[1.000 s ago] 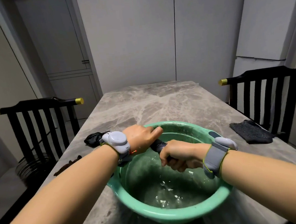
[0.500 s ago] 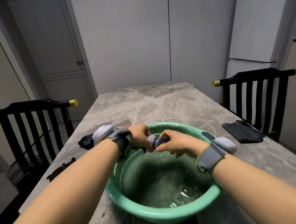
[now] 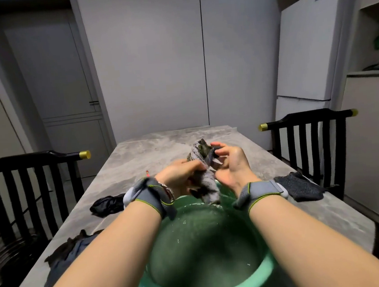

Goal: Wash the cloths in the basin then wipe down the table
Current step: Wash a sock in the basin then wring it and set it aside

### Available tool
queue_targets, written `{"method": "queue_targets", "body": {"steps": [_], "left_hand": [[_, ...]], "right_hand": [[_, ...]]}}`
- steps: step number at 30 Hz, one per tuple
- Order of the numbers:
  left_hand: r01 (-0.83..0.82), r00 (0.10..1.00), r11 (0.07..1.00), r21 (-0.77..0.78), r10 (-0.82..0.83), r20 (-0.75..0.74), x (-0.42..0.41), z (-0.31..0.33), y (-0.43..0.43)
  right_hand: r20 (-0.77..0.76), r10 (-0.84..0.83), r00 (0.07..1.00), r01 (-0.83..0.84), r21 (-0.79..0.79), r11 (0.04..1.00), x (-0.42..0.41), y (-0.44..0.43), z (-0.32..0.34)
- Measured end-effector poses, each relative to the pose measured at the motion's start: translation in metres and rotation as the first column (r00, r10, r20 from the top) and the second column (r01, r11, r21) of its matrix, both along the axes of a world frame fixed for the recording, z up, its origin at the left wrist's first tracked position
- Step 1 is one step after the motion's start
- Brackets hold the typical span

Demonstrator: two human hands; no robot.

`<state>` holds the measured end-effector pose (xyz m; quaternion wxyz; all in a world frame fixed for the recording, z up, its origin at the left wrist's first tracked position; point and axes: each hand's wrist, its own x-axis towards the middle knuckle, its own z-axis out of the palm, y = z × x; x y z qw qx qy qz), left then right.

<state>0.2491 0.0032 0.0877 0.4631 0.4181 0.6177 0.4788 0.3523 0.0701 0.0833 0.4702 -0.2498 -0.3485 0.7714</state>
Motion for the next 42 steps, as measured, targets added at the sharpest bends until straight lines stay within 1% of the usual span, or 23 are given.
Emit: {"method": "queue_targets", "body": {"steps": [1, 3, 4, 6, 9, 12, 14, 15, 17, 19, 21, 22, 23, 24, 26, 28, 30, 32, 34, 35, 37, 39, 42], "left_hand": [[-0.051, 0.998, 0.997, 0.055, 0.053, -0.044, 0.005, 0.003, 0.004], [-0.119, 0.974, 0.985, 0.124, 0.140, -0.177, 0.007, 0.003, 0.011], [-0.120, 0.962, 0.982, 0.148, 0.152, -0.229, 0.010, 0.004, 0.013], [-0.069, 0.959, 0.984, 0.167, 0.112, -0.262, 0.012, 0.005, 0.017], [-0.030, 0.983, 0.990, 0.139, 0.054, -0.175, 0.017, 0.008, 0.023], [-0.018, 0.999, 0.993, 0.119, 0.014, 0.037, 0.025, 0.011, 0.025], [-0.049, 0.983, 0.990, 0.130, 0.025, 0.181, 0.034, 0.011, 0.029], [-0.091, 0.979, 0.985, 0.149, 0.061, 0.196, 0.037, 0.009, 0.035], [-0.196, 0.979, 0.956, 0.217, 0.178, 0.099, 0.040, 0.004, 0.048], [-0.213, 0.964, 0.933, 0.290, 0.250, -0.096, 0.041, -0.001, 0.056], [-0.176, 0.954, 0.938, 0.298, 0.237, -0.183, 0.042, -0.001, 0.054], [-0.166, 0.962, 0.944, 0.286, 0.219, -0.163, 0.040, 0.000, 0.052], [-0.163, 0.976, 0.947, 0.276, 0.196, -0.097, 0.038, 0.001, 0.050], [-0.159, 0.987, 0.950, 0.268, 0.164, 0.005, 0.036, 0.004, 0.046], [-0.224, 0.962, 0.938, 0.265, 0.169, 0.215, 0.033, 0.010, 0.042], [-0.356, 0.889, 0.903, 0.242, 0.247, 0.386, 0.029, 0.014, 0.041], [-0.421, 0.824, 0.885, 0.200, 0.281, 0.492, 0.027, 0.015, 0.039], [-0.418, 0.783, 0.894, 0.160, 0.266, 0.562, 0.026, 0.013, 0.036], [-0.400, 0.770, 0.905, 0.143, 0.247, 0.588, 0.020, 0.011, 0.033], [-0.396, 0.779, 0.907, 0.145, 0.248, 0.576, 0.016, 0.010, 0.032], [-0.401, 0.846, 0.901, 0.165, 0.295, 0.444, 0.008, 0.011, 0.030], [-0.390, 0.905, 0.904, 0.174, 0.342, 0.253, 0.000, 0.014, 0.029], [-0.352, 0.936, 0.930, 0.108, 0.352, 0.022, -0.017, 0.019, 0.021]], "right_hand": [[0.055, 0.016, 0.998, -0.018, 0.018, 1.000, 0.003, 0.002, 0.000], [0.314, 0.042, 0.948, -0.081, 0.113, 0.990, 0.006, 0.005, -0.004], [0.435, 0.018, 0.900, -0.103, 0.172, 0.980, 0.008, 0.005, -0.005], [0.543, -0.027, 0.839, -0.114, 0.224, 0.968, 0.009, 0.002, -0.003], [0.521, -0.068, 0.851, -0.005, 0.138, 0.990, 0.016, 0.014, -0.001], [0.365, -0.085, 0.927, 0.099, -0.020, 0.995, 0.022, 0.025, 0.001], [0.334, -0.157, 0.929, 0.168, -0.004, 0.986, 0.026, 0.028, 0.005], [0.363, -0.221, 0.905, 0.217, 0.054, 0.975, 0.028, 0.030, 0.005], [0.436, -0.316, 0.843, 0.251, 0.201, 0.947, 0.028, 0.030, 0.004], [0.519, -0.289, 0.805, 0.148, 0.295, 0.944, 0.029, 0.029, -0.001], [0.592, -0.266, 0.761, 0.045, 0.361, 0.931, 0.031, 0.027, -0.002], [0.590, -0.264, 0.763, 0.032, 0.373, 0.927, 0.033, 0.029, -0.003], [0.559, -0.257, 0.788, 0.052, 0.355, 0.933, 0.035, 0.031, -0.003], [0.501, -0.238, 0.832, 0.096, 0.293, 0.951, 0.037, 0.034, -0.003], [0.312, -0.178, 0.933, 0.162, 0.076, 0.984, 0.039, 0.042, -0.007], [0.158, -0.164, 0.974, 0.182, -0.104, 0.978, 0.038, 0.047, -0.014], [0.131, -0.148, 0.980, 0.169, -0.163, 0.972, 0.034, 0.047, -0.018], [0.153, -0.117, 0.981, 0.140, -0.146, 0.979, 0.031, 0.046, -0.018], [0.185, -0.056, 0.981, 0.077, -0.109, 0.991, 0.032, 0.042, -0.014], [0.203, -0.018, 0.979, 0.036, -0.084, 0.996, 0.032, 0.042, -0.012], [0.272, 0.028, 0.962, -0.022, -0.023, 0.999, 0.034, 0.041, -0.011], [0.331, -0.022, 0.944, 0.009, 0.041, 0.999, 0.033, 0.042, -0.011], [0.316, -0.109, 0.942, 0.094, 0.062, 0.994, 0.034, 0.045, -0.008]]}}
